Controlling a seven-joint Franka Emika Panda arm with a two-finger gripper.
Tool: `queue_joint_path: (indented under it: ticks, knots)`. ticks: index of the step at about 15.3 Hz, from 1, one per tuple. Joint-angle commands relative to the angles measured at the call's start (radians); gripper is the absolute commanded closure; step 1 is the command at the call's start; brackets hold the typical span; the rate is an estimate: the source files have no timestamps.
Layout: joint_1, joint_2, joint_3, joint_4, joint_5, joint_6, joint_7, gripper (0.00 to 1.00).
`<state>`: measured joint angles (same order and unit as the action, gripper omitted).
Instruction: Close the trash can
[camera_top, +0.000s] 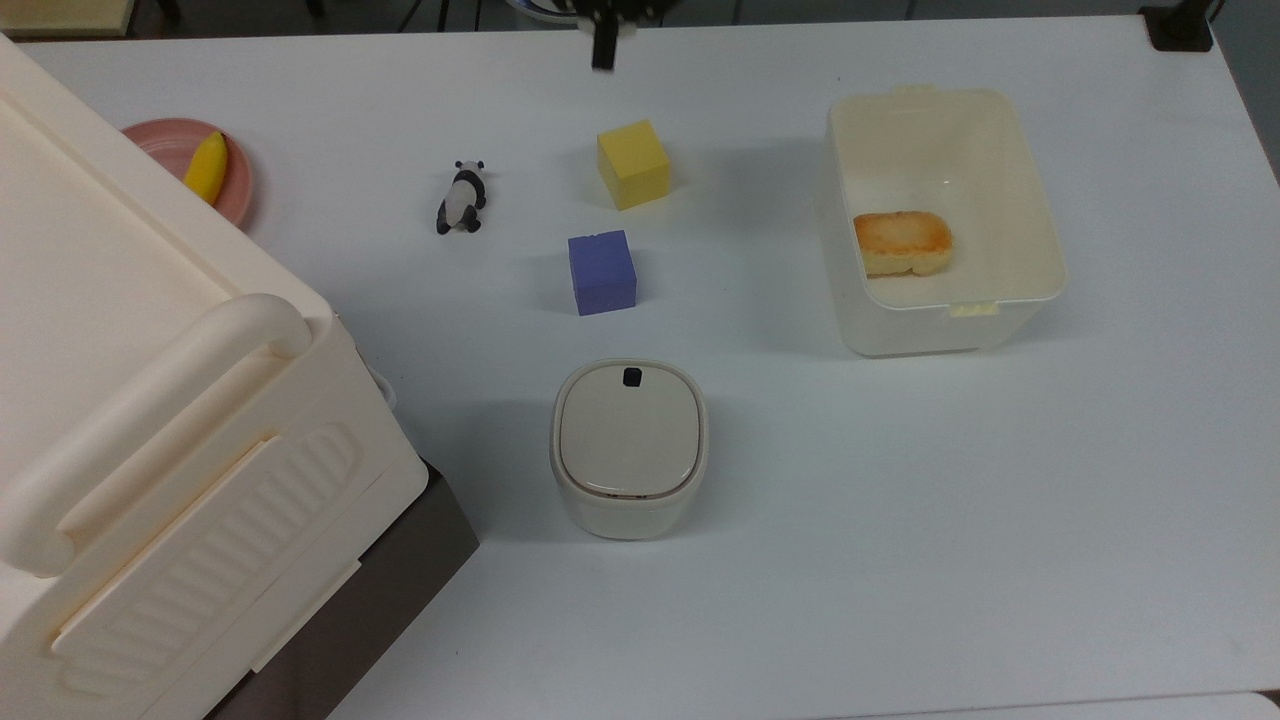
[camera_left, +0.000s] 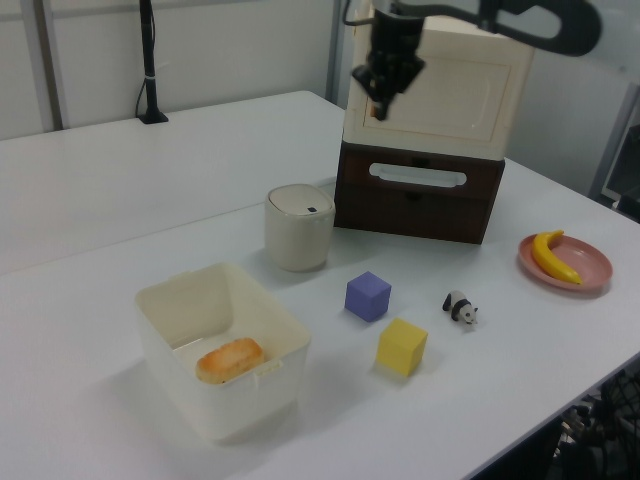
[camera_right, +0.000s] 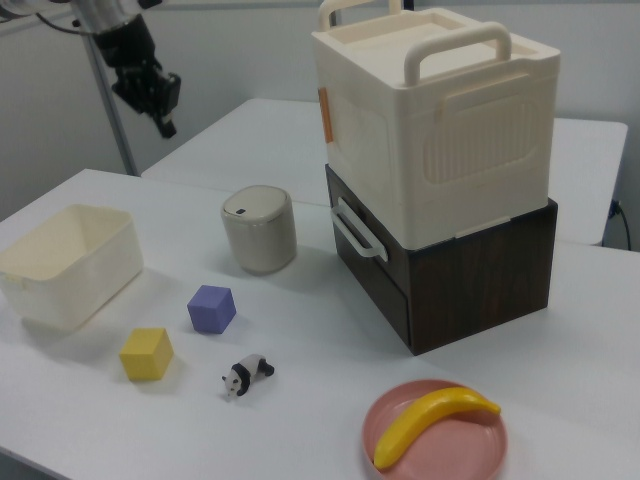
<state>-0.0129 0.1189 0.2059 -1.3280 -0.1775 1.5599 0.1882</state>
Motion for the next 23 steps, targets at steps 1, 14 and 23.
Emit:
queue_joint_path:
  ticks: [1,14,23]
  knots:
    - [0.093,-0.113,-0.137,-0.177,0.020,-0.090,0.016,0.97]
    - [0.108,-0.134,-0.267,-0.154,0.050,0.019,-0.136,0.00]
    - [0.107,-0.134,-0.293,-0.180,0.058,0.020,-0.134,0.00]
